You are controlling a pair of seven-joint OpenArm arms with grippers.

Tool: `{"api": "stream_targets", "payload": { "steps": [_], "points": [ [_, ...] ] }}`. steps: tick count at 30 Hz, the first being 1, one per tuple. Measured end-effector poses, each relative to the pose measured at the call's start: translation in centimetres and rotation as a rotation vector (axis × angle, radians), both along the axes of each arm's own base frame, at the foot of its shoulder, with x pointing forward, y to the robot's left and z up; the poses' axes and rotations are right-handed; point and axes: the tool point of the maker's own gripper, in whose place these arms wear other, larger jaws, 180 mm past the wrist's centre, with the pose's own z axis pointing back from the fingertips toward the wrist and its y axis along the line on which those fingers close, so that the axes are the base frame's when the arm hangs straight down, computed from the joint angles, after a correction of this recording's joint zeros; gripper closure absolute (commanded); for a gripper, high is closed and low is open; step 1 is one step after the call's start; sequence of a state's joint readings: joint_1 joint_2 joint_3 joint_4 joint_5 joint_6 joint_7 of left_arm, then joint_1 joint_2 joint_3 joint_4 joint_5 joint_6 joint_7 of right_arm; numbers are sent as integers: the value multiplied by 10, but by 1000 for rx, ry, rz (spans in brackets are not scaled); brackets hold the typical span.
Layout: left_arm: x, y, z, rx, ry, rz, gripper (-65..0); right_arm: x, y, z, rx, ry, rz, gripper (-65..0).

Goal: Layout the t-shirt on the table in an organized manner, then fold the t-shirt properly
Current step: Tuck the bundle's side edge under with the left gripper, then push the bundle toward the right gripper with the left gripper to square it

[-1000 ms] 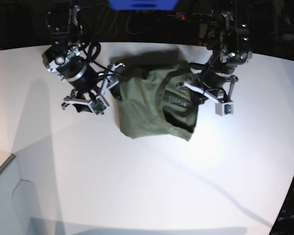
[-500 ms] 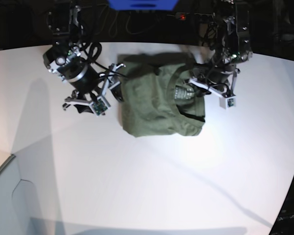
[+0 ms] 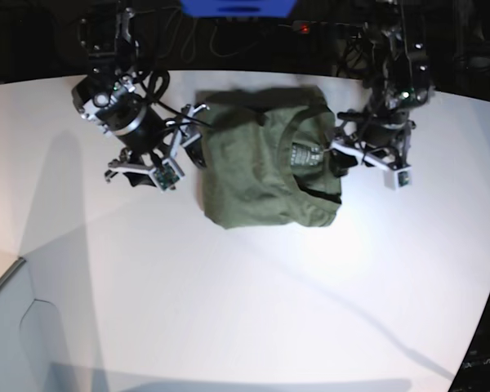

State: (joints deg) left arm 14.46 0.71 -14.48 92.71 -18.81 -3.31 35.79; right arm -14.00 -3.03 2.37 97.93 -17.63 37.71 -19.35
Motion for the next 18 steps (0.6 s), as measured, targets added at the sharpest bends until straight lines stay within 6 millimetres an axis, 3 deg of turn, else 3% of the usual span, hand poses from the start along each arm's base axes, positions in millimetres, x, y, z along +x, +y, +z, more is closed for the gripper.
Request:
{"api": "stream_targets", "payload": {
  "steps": [4, 11, 18],
  "points": [
    [13, -12, -14, -16, 26, -23, -388, 0, 0, 0, -1, 2, 0, -355],
    [18, -52, -34, -45, 84, -133, -387, -1, -1, -1, -1, 4, -1, -355],
    [18, -53, -43, -42, 98, -140, -384, -9, -2, -6, -2, 23, -4, -355]
  ]
}}
